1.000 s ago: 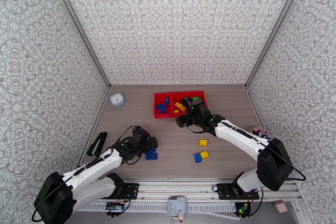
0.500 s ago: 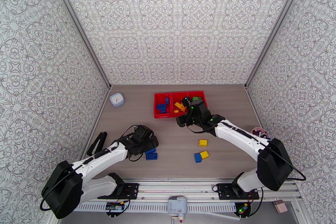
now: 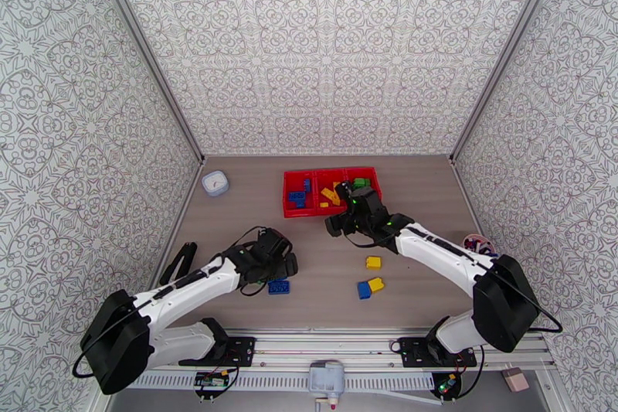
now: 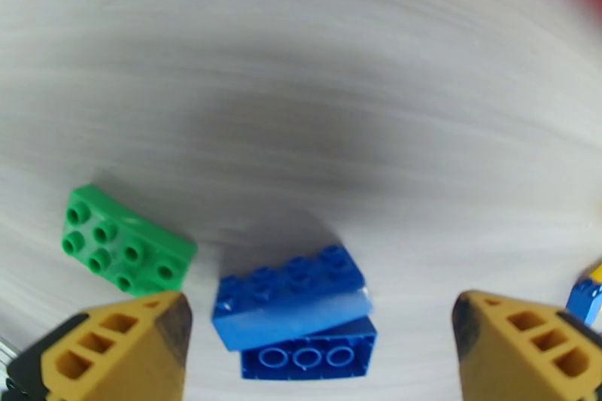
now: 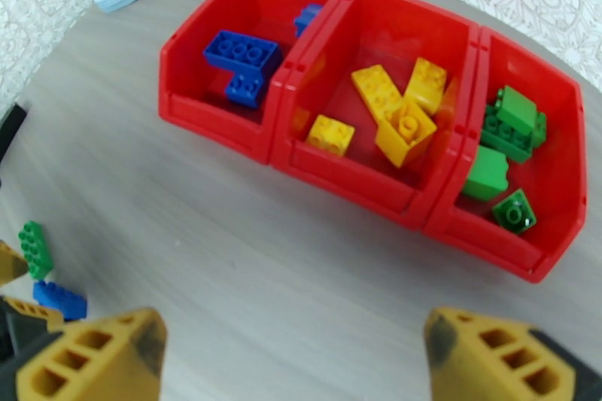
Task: Sort the legos into containers by color
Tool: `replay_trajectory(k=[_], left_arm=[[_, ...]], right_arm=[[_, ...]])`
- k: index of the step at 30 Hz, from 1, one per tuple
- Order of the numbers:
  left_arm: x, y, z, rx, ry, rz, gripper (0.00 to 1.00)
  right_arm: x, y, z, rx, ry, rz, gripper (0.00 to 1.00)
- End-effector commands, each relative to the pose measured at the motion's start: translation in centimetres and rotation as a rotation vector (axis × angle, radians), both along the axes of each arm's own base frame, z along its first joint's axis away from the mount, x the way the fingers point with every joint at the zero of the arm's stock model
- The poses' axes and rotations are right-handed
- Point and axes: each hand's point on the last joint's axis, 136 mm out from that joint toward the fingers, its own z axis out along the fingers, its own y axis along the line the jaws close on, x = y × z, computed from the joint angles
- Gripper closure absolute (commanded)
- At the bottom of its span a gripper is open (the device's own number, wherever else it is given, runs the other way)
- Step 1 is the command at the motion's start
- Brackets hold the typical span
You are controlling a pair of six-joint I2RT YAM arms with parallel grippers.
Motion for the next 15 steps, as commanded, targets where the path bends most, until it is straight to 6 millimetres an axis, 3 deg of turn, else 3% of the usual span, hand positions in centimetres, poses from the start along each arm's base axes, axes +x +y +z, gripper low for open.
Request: replay_trajectory(k=[1,8,15], left_arm=[[-0.3,0.5,0.2,0.103,0.033,-0.126,0.07],[-0.3,-0.5,1.1,0.223,0.114,-0.476,0.09],[0.0,-2.5,0.2,0.168,0.197,-0.599,0.11]], right_arm=[[-0.2,0.0,0.1,0.020,-0.004,-0.007,0.06],[-0.1,-0.1,-0.4,0.005,0.000,-0.011,0.06],[-0.2,-0.7,-0.2,-0.011,-0.013,-0.021,0.06]])
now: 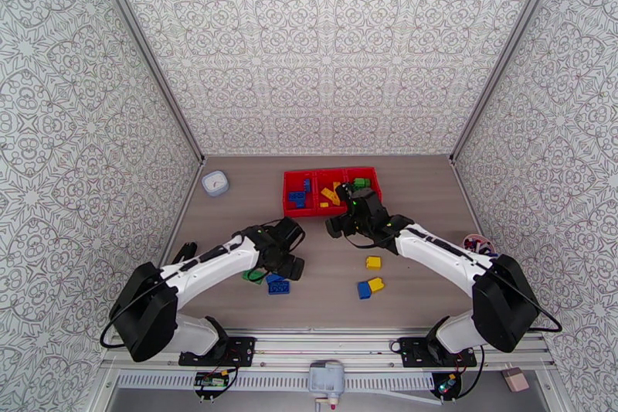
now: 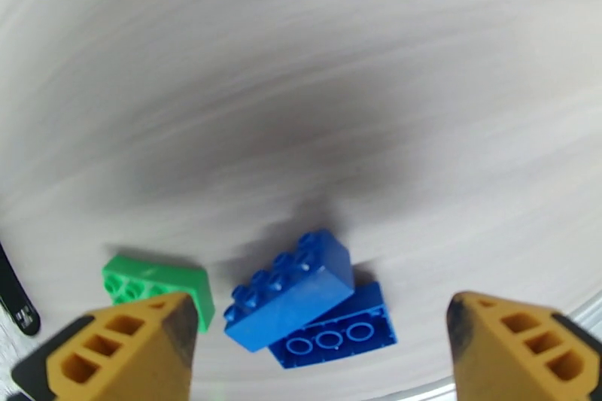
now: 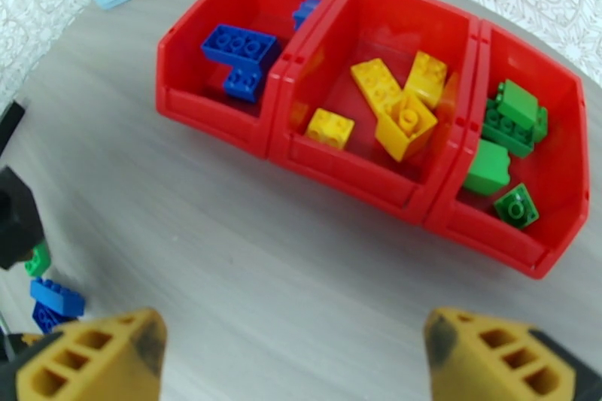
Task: Sort the legos into containers by color
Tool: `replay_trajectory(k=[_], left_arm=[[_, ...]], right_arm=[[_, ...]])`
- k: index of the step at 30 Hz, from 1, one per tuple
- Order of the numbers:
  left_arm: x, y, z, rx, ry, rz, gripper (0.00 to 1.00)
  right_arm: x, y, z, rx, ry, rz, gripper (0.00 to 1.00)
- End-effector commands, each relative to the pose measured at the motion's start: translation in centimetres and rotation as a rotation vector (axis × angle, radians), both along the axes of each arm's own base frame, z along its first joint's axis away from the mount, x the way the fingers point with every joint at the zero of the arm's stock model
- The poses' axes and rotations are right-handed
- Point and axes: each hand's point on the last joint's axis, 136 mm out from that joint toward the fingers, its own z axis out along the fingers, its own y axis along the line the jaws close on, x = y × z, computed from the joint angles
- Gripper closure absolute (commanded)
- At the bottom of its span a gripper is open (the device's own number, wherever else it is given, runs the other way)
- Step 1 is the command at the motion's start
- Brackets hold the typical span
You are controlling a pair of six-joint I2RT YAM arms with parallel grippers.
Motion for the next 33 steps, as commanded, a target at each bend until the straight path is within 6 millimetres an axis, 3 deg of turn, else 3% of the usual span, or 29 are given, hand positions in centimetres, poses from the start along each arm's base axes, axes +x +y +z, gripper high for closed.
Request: replay_trajectory(k=[1,6,10,21,33], left_arm=[[-0.4,-0.7,-0.1,0.012,0.069,-0.110,0.14],[-0.6,-0.7,-2.0,0.059,0.150,-0.114,0.19],[-0.2,0.5,-3.1,0.144,0.174,-0.076,0.27],[0.3,2.4,-3.2,0.177,0.169,0.020,0.48],[0.2,2.6,-3.6,0.160,0.175,0.067,0.73]], right_arm=[[-0.2,-0.7,0.3,-0.007,-0.020,-0.023,0.06],[-0.4,-1.3,0.3,-0.017,-0.025,-0.032,0.06],[-0.4,-1.6,0.3,-0.017,-0.027,-0.041,0.06],[-0.4,-1.5,0.0,-0.011,-0.016,-0.043,0.06],[-0.4,-1.4,0.1,-0.005,-0.014,-0.043,0.06]])
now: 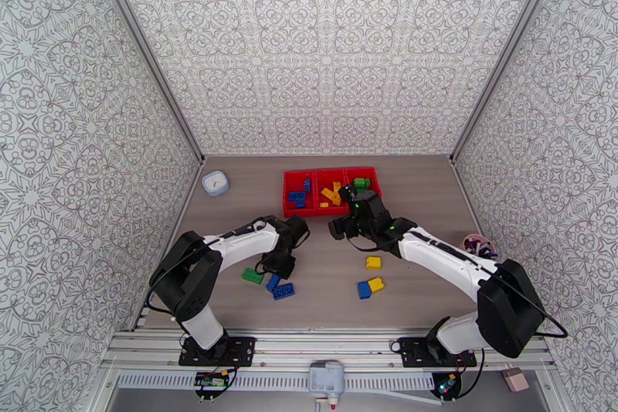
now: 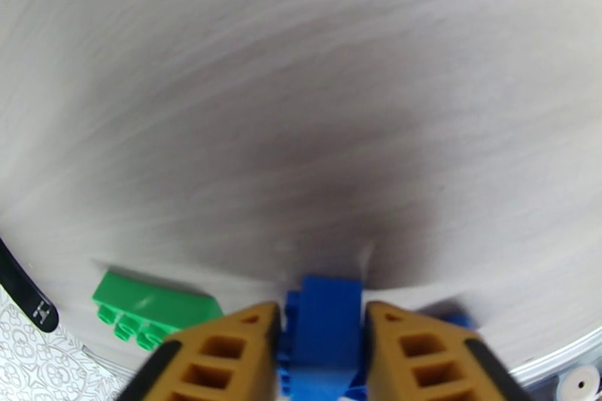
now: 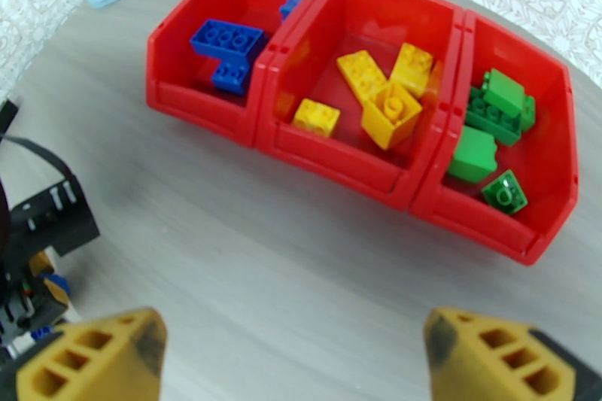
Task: Sort the legos into containers by color
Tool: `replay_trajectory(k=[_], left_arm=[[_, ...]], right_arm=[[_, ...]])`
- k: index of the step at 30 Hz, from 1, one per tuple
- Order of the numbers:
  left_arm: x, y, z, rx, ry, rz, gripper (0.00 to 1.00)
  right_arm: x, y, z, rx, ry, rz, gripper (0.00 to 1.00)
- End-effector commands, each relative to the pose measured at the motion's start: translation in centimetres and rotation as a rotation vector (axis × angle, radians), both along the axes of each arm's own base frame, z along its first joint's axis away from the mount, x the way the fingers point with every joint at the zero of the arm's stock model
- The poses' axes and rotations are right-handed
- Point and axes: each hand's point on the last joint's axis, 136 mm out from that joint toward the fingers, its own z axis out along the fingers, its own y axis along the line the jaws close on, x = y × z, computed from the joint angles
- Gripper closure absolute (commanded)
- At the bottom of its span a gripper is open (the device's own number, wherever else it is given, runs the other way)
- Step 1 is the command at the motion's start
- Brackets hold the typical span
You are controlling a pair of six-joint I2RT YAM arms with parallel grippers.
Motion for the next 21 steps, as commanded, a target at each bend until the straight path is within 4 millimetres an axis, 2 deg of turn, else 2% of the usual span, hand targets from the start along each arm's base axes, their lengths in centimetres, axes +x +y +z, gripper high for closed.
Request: replay_trajectory(k=[1,7,11,17,21], left_arm=[[0.2,0.3,0.4,-0.008,-0.018,0.030,0.74],[1.5,-0.4,1.6,-0.051,-0.092,0.054,0.78],[3.6,-1.3,3.3,-0.128,-0.206,0.102,0.79],[9.4,-3.7,7.7,-0.323,-0.480,0.204,0.80],[13.8,-4.4,10.9,-0.435,-0.655,0.297,0.82]], right_arm=[[0.1,-0.5,0.3,0.009,-0.008,-0.025,0.06],[0.0,-0.8,1.1,0.020,-0.024,-0.036,0.06],[0.0,-1.2,1.6,0.042,-0.043,-0.062,0.06],[-0.2,-1.8,2.2,0.110,-0.059,-0.102,0.07],[-0.3,-1.9,2.2,0.120,-0.057,-0.106,0.07]])
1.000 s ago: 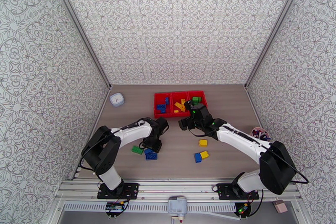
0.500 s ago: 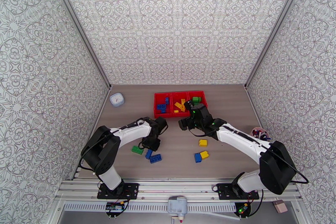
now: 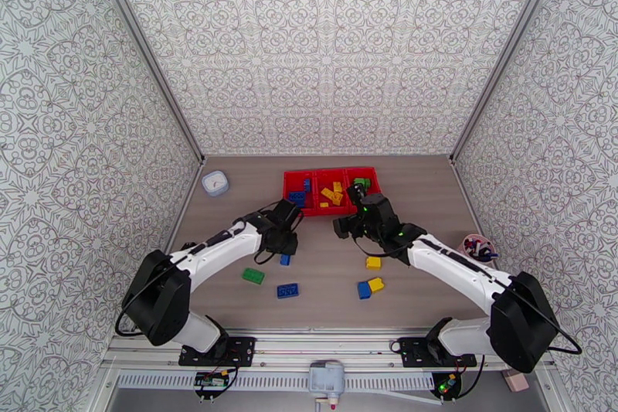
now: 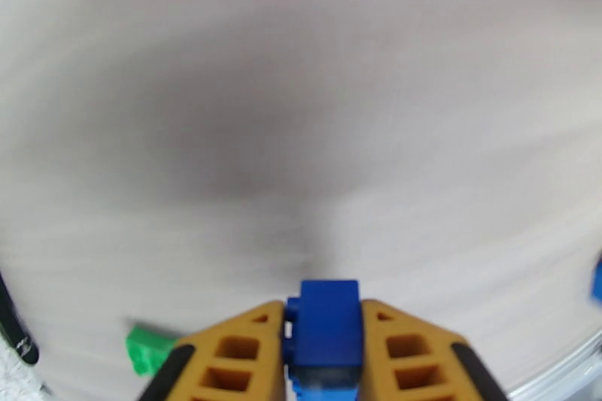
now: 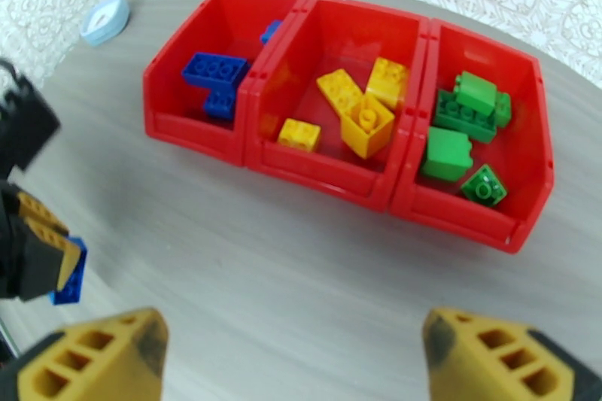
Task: Sort the legos into containers by color
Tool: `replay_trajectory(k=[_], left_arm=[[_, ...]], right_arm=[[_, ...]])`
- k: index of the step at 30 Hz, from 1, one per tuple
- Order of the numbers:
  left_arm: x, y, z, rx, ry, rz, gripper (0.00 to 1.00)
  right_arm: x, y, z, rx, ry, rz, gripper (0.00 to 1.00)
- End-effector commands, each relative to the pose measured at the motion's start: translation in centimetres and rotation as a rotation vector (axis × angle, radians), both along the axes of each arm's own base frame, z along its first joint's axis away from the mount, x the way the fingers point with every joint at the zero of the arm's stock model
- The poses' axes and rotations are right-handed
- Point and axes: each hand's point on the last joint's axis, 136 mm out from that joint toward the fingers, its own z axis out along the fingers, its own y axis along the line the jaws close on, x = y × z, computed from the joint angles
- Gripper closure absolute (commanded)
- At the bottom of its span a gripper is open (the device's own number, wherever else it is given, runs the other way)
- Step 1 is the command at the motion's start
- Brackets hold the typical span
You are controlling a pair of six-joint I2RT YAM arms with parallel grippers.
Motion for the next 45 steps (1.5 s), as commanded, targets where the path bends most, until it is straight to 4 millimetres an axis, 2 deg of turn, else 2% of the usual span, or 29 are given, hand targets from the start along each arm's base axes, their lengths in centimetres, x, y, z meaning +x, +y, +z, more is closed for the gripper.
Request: replay_trajectory(k=[1,4,8,15,21,24,26,31,37,41,45], left_arm=[[5.5,-0.8,4.0,-0.131,-0.218,0.113,0.82],[8.7,-0.2,5.3,-0.132,-0.291,0.161,0.83],[12.7,0.7,5.9,-0.120,-0.321,0.197,0.83],[18.3,-0.2,6.0,-0.148,-0.324,0.193,0.83],[21.5,-2.0,4.8,-0.184,-0.293,0.179,0.82],[22.3,-2.8,4.4,-0.203,-0.274,0.170,0.78],[22.5,-3.1,4.3,-0.205,-0.266,0.166,0.70],[21.7,-2.8,6.1,-0.221,-0.290,0.154,0.49],[18.5,-1.2,8.8,-0.234,-0.335,0.167,0.29],[15.5,0.7,9.5,-0.231,-0.343,0.201,0.18],[12.6,3.0,9.4,-0.242,-0.333,0.249,0.10]], right_arm=[[0.1,-0.4,0.6,0.036,-0.016,-0.028,0.07],[0.1,-0.4,0.6,0.039,-0.016,-0.029,0.07],[0.0,-0.4,0.4,0.038,-0.010,-0.026,0.07],[0.0,-0.7,0.2,0.037,-0.005,-0.037,0.07],[-0.1,-0.9,-0.1,0.035,0.003,-0.043,0.07],[-0.2,-0.9,-0.2,0.031,0.009,-0.040,0.07],[-0.2,-0.8,-0.3,0.025,0.013,-0.035,0.07],[-0.5,-0.2,-0.4,0.008,0.022,0.018,0.06],[-1.8,2.3,-0.8,-0.058,0.015,0.165,0.04],[-4.5,5.7,-1.4,-0.120,-0.005,0.364,0.02],[-8.7,9.3,-2.7,-0.197,-0.011,0.633,0.01]])
